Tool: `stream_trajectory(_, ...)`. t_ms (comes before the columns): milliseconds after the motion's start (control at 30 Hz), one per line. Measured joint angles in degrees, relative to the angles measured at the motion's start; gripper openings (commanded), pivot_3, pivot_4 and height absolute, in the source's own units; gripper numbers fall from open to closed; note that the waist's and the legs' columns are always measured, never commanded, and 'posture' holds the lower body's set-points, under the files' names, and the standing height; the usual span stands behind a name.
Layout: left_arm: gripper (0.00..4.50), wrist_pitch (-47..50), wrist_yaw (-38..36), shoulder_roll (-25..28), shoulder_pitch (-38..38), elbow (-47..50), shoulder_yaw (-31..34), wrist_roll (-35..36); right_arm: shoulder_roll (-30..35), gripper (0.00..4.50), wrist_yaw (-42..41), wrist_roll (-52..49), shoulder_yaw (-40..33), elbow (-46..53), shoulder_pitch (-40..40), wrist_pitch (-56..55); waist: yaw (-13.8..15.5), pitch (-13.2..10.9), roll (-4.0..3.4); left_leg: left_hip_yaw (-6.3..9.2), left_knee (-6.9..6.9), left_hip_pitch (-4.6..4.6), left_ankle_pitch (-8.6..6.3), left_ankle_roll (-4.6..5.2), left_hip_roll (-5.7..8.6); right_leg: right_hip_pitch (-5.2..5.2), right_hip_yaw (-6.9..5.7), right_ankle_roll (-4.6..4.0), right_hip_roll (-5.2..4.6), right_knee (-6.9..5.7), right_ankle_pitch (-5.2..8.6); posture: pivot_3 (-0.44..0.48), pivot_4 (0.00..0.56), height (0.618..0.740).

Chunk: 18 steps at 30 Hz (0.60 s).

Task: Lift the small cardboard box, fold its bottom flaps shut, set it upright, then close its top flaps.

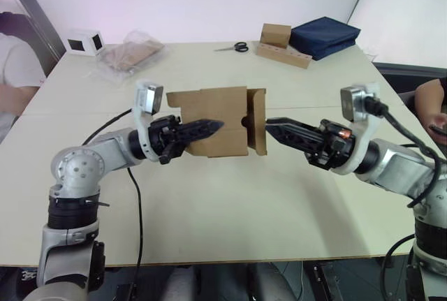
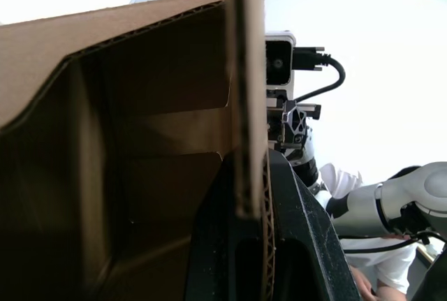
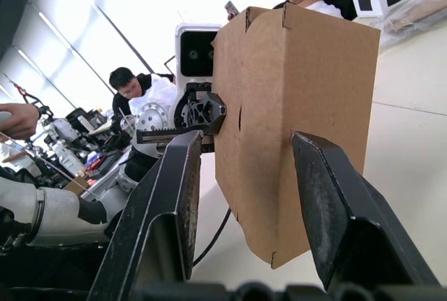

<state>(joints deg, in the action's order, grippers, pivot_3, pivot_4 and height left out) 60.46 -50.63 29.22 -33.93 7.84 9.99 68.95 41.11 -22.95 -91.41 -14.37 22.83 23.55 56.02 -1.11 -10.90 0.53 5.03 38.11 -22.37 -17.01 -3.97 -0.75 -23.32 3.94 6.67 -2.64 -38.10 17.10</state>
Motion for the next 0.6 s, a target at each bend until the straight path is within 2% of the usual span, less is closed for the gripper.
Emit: stream_trajectory(600,0.0,0.0,1.58,-0.67,0.09,0.16,0.02,0.45,-2.24,2.03,0.3,4.03,2.26,-0.08,-0.16,-1.84,0.0,0.0,0.0,0.0,0.0,0.0,0.0,0.0,0.0,0.0,0.0,0.0,0.0,0.0,0.0,0.0,0.15,0.74)
